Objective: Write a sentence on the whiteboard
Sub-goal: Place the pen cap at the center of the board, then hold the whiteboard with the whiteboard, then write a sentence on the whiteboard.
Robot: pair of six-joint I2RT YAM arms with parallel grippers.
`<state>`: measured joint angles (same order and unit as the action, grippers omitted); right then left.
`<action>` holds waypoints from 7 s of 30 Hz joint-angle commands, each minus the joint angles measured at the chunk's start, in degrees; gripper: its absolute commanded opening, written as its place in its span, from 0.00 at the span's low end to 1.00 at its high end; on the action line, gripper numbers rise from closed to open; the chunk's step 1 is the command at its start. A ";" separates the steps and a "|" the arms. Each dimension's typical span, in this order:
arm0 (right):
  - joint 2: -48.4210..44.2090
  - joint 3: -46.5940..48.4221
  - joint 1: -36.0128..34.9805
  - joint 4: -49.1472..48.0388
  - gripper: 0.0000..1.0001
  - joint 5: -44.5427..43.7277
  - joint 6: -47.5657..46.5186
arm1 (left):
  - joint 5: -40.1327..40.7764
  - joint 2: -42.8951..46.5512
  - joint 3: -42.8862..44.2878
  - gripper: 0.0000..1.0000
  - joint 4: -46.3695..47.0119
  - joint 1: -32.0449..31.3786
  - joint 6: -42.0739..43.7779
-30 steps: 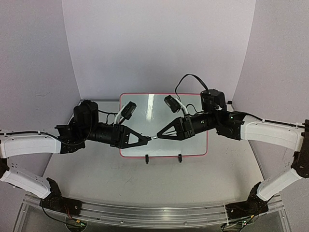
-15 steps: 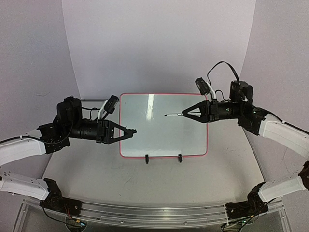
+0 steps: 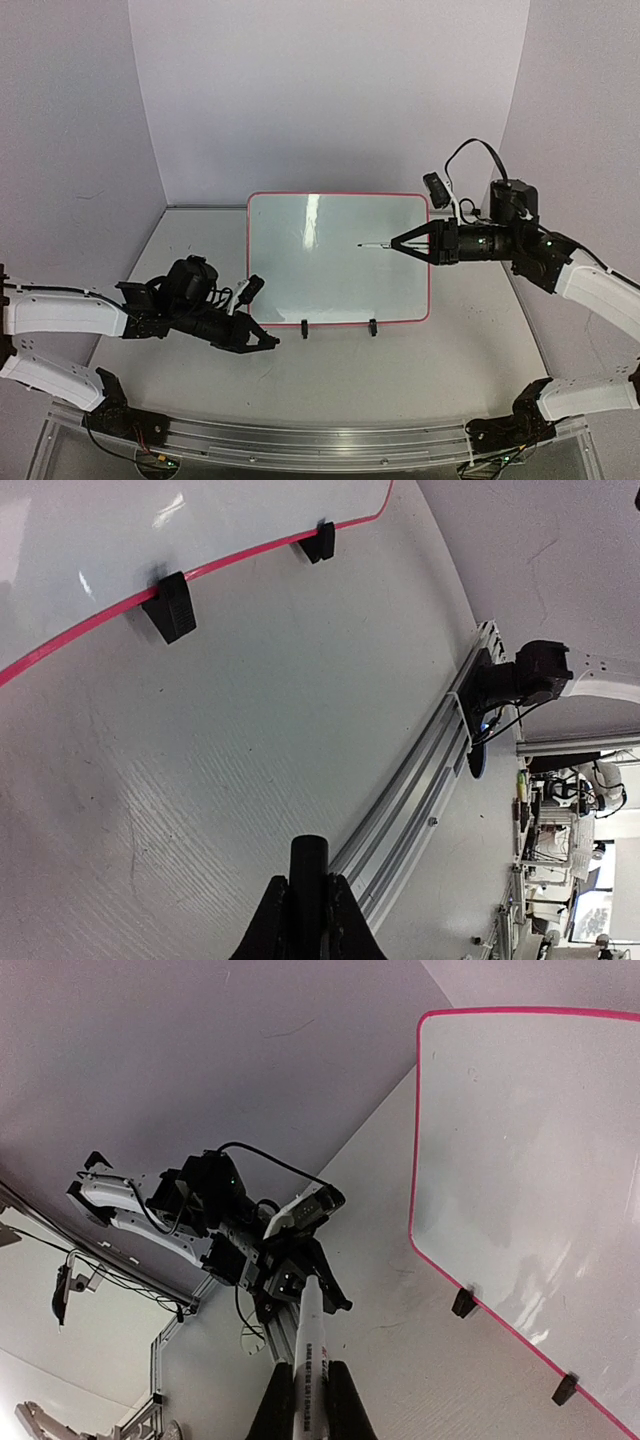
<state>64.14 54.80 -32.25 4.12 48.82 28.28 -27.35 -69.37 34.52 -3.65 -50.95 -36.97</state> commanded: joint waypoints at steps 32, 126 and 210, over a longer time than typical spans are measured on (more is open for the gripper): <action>-1.19 -2.51 -2.24 5.26 0.00 -16.07 -4.14 | 12.88 -5.02 -1.62 0.67 -6.93 -1.34 -4.16; 22.43 7.18 -19.03 -23.19 0.00 -34.45 -0.75 | -28.53 -24.48 29.04 0.00 -3.22 35.78 44.66; 42.76 26.37 -21.72 -27.28 0.00 -40.60 -6.85 | -26.19 -24.99 32.02 0.00 -9.85 34.70 50.36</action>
<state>108.82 77.42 -53.52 -24.83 11.22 24.02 -57.41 -94.56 65.65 -11.99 -15.18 8.71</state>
